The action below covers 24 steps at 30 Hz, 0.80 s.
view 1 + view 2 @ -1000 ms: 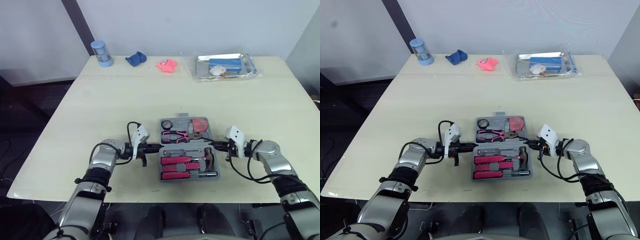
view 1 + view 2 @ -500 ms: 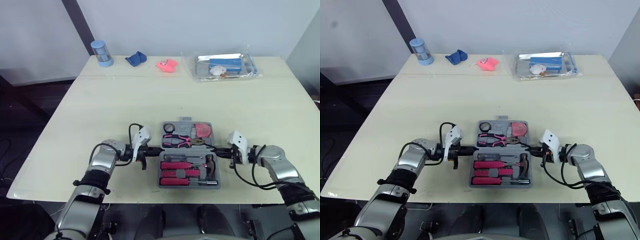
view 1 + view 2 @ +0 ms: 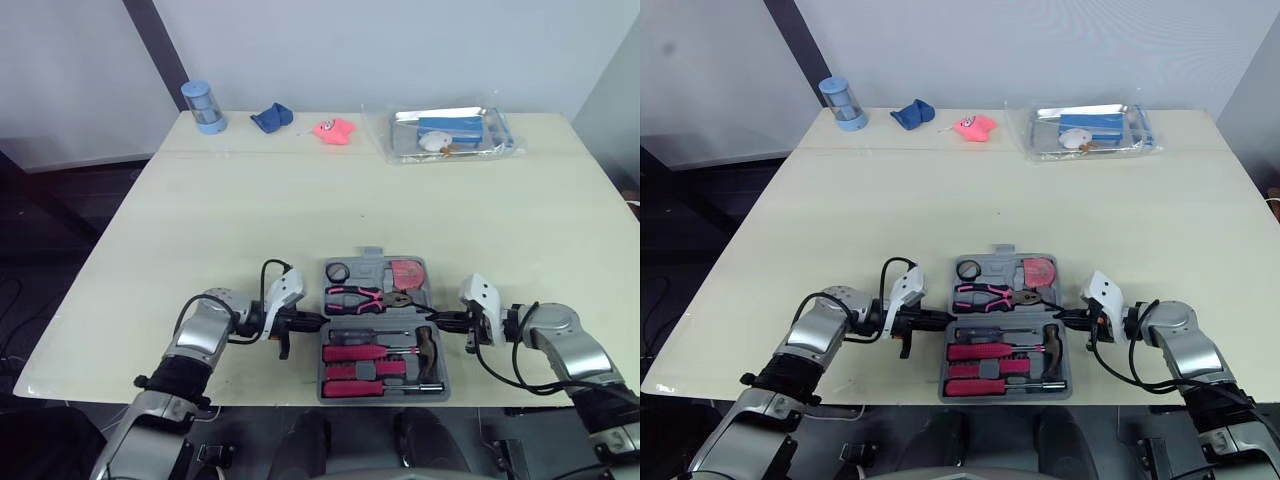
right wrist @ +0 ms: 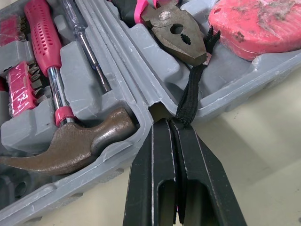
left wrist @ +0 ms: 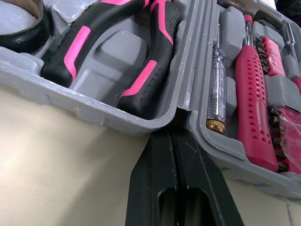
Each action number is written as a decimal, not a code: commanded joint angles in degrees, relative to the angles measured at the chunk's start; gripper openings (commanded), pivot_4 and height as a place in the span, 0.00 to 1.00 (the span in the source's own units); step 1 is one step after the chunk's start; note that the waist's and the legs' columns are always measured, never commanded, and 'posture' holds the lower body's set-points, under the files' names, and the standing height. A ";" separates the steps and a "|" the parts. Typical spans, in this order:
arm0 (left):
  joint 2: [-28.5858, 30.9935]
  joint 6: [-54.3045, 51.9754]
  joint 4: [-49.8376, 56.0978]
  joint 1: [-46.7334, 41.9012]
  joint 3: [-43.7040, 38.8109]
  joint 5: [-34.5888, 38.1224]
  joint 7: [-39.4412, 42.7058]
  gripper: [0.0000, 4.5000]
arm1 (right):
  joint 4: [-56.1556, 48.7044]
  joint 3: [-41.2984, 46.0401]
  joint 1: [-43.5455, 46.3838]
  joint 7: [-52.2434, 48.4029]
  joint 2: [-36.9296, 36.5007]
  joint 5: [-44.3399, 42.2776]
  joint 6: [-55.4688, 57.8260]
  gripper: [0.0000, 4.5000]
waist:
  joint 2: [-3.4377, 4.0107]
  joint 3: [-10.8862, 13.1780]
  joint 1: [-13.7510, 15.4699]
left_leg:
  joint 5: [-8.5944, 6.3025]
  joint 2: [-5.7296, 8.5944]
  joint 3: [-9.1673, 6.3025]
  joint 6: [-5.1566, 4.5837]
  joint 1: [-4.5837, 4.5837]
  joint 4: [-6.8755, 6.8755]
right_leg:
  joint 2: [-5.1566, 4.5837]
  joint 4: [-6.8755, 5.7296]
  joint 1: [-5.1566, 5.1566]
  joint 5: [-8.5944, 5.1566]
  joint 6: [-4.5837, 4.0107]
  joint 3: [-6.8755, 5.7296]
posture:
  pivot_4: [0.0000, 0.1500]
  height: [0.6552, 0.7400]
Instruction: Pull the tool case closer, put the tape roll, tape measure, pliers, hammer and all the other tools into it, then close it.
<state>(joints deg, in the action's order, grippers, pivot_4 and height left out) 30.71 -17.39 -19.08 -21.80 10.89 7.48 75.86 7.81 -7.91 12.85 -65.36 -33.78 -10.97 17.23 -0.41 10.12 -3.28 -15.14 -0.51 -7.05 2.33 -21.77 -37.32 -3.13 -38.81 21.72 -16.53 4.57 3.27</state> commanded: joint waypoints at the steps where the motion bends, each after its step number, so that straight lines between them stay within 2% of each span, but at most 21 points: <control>1: -0.62 0.41 2.42 0.04 0.88 1.73 0.95 0.00 | -2.99 -0.41 -0.02 -1.14 0.36 -1.88 -0.26 0.01 | 0.00 0.00 0.00 | 0.00 0.00 0.00 0.00 0.00 0.00 | 0.00 0.00 0.00 0.00 0.00 0.00 | 1.00 1.00; 24: -2.00 3.33 -1.18 -1.07 0.60 0.43 -2.03 0.00 | -4.19 -0.26 -0.56 -1.21 -0.46 -2.83 2.86 0.01 | 0.00 0.00 0.80 | 0.00 0.00 0.00 0.00 0.01 -0.01 | 0.00 -0.01 -0.01 0.00 0.00 0.00 | 1.00 1.00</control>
<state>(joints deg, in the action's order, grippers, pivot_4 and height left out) 29.58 -14.83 -20.82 -22.20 10.88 7.46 74.55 6.83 -7.75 12.60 -65.38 -34.64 -11.66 20.05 -0.41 10.12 -2.48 -15.14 -0.50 -7.04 2.33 -21.76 -37.33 -3.13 -38.82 21.71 -16.53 4.57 3.27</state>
